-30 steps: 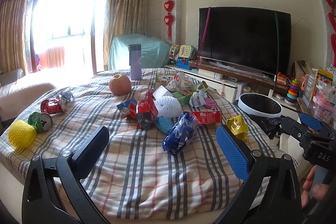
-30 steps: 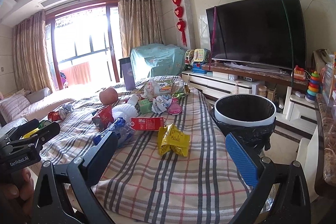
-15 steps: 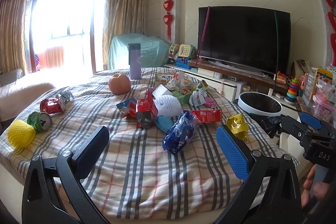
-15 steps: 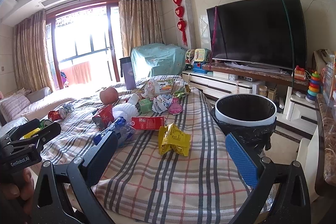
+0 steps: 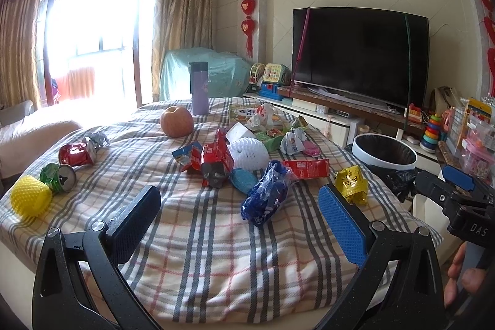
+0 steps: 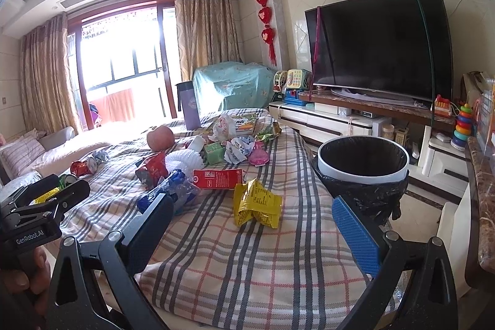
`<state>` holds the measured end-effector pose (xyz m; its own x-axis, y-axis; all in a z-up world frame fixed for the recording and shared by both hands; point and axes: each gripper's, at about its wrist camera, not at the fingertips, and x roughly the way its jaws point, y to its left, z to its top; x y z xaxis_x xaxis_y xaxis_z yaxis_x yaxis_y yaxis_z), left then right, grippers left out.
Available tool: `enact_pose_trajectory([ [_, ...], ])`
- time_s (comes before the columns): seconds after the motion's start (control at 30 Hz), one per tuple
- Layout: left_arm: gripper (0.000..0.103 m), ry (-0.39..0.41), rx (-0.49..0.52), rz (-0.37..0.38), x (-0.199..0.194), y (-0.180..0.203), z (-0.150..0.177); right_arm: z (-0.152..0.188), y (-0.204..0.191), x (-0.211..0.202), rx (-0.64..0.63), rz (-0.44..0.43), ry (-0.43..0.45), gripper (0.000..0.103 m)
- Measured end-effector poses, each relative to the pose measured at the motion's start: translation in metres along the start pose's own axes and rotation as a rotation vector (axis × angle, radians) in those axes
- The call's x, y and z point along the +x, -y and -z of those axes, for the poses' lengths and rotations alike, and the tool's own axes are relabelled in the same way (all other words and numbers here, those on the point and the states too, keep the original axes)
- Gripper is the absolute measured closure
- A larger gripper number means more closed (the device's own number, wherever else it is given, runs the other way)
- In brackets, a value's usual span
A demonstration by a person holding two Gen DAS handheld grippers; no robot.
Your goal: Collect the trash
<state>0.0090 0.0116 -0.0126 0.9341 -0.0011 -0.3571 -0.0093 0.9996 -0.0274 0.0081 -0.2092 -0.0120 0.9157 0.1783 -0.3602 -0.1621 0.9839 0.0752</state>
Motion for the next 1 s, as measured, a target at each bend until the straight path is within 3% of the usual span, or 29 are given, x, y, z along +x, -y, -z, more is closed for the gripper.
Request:
enact_pose_trajectory([
  [0.3,0.0,-0.06,0.007,0.009,0.024,-0.004,0.001,-0.002,0.005,0.02,0.008,-0.006,-0.068,0.0],
  [0.63,0.0,-0.211,0.002,0.065,0.077,-0.004,0.003,0.0,0.021,0.073,0.077,-0.057,-0.221,0.001],
  [0.83,0.003,-0.276,0.038,0.105,0.113,0.007,0.004,0.003,0.026,0.108,0.098,-0.075,-0.305,0.019],
  [1.0,0.019,-0.327,0.078,0.128,0.141,0.017,0.005,0.008,0.031,0.133,0.124,-0.073,-0.368,0.032],
])
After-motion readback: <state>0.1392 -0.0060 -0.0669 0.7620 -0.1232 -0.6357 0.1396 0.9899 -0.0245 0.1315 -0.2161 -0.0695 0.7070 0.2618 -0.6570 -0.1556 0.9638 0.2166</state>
